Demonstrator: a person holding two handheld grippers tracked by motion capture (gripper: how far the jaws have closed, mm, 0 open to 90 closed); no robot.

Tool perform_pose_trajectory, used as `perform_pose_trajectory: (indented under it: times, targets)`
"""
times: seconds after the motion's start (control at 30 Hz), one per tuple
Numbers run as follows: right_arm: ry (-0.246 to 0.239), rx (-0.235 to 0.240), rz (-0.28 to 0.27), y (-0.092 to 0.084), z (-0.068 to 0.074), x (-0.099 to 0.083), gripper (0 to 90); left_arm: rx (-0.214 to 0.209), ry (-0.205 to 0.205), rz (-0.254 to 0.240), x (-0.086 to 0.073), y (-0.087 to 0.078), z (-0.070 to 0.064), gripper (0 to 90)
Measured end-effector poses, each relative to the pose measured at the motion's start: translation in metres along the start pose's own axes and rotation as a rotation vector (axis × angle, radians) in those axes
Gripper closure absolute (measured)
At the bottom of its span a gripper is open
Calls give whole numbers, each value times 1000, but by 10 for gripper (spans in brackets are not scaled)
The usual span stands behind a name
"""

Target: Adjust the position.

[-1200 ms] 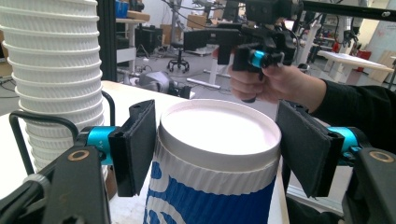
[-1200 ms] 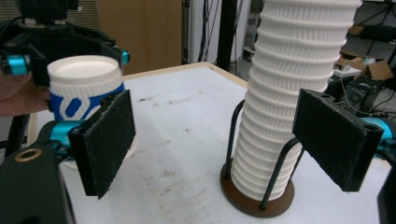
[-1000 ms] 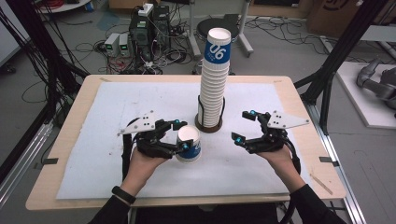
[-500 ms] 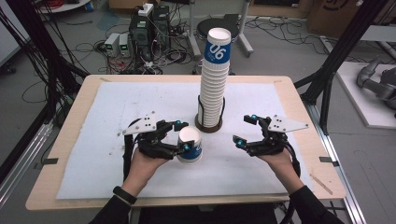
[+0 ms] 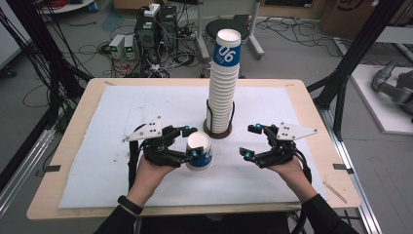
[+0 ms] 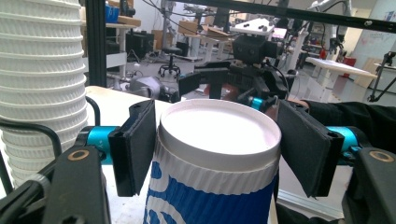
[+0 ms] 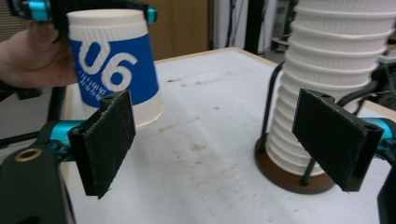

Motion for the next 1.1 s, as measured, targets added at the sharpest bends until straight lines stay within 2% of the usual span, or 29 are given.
perform_pose_trajectory:
  times: [0.27, 0.63, 0.77, 1.1]
  targets:
    - [-5, 68, 44, 10, 5, -4, 138, -9, -4, -9, 2, 3, -3, 309]
    - [-10, 172, 55, 26, 21, -6, 138, -22, -9, -16, 2, 10, -6, 309]
    - [10, 213, 58, 33, 27, -6, 138, -30, -8, -18, 3, 13, -7, 309]
    - [36, 262, 86, 45, 37, -8, 138, -52, -13, -14, 1, 22, -10, 309]
Point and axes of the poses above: each handheld gripper's, and its own axes: y roughly forward along the jaws, x roughly out of its top, z roughly to its left, the point moved 2 cm from there along y, roughly forward along the jaws
